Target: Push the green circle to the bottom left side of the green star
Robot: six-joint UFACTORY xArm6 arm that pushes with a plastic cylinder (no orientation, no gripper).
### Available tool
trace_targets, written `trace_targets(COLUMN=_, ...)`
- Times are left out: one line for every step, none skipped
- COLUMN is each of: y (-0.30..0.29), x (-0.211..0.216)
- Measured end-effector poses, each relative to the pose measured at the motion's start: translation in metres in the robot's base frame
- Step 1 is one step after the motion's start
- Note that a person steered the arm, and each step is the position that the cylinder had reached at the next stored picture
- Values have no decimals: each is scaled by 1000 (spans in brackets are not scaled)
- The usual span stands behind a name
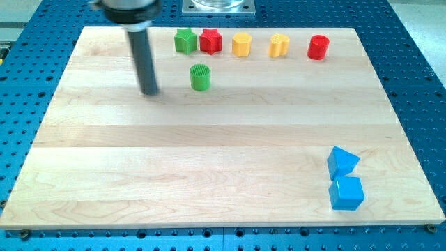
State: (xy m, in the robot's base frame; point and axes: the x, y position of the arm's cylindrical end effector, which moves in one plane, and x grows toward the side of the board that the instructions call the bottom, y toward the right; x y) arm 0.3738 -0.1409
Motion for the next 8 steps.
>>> trace_targets(y=14, x=38)
trace_targets(y=107, x=26)
trace_targets(y=116, x=5)
trace_targets(y=21, x=-15)
trace_targets(y=46, x=10)
trace_targets(y=94, x=17)
trace_targets(y=117, x=-20)
trace_targets(y=45, x=-47)
